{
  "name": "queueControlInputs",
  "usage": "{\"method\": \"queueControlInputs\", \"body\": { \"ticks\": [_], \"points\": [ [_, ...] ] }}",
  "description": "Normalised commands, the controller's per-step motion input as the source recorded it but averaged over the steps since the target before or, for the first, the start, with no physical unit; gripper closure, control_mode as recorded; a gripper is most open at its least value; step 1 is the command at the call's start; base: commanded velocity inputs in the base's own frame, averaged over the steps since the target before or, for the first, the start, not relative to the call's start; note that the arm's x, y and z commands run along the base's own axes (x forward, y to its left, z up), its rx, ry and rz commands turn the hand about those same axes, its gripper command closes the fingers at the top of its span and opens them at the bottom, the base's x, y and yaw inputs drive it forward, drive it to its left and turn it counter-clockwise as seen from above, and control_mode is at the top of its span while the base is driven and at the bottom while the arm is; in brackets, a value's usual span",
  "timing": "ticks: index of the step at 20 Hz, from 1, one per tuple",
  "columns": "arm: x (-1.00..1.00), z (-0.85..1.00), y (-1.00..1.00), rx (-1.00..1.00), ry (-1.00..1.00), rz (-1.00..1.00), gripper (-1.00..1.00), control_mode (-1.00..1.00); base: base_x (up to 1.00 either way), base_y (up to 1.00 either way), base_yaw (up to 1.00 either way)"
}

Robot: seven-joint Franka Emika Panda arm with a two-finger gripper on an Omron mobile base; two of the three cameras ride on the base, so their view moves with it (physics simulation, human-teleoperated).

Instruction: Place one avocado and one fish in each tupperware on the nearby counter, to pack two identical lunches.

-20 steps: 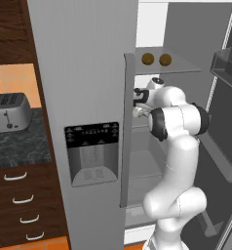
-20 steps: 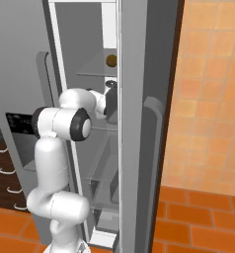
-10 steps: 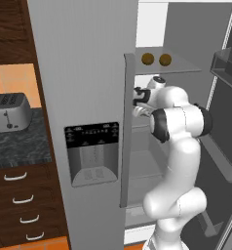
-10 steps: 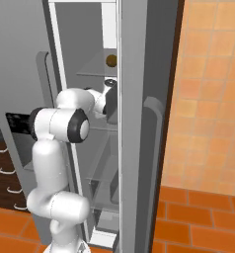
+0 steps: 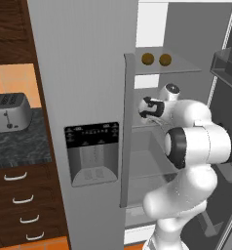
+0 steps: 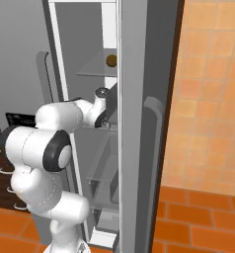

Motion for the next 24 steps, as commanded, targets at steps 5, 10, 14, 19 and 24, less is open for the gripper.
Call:
{"method": "queueControlInputs", "body": {
  "ticks": [5,10,14,19,24],
  "points": [
    [-0.97,0.84,0.00,0.04,0.18,-0.36,1.00,-1.00,0.00,0.00,0.00],
    [-0.98,0.57,0.05,0.02,0.14,-0.33,1.00,-1.00,0.00,0.00,0.00],
    [-1.00,0.39,0.40,0.00,-0.06,-0.13,1.00,-1.00,0.00,0.00,0.00],
    [-0.99,0.03,0.31,0.00,-0.10,0.10,1.00,-1.00,0.00,0.00,0.00],
    [-0.80,-0.02,0.27,0.00,-0.04,0.15,1.00,-1.00,0.00,0.00,0.00]
  ]
}}
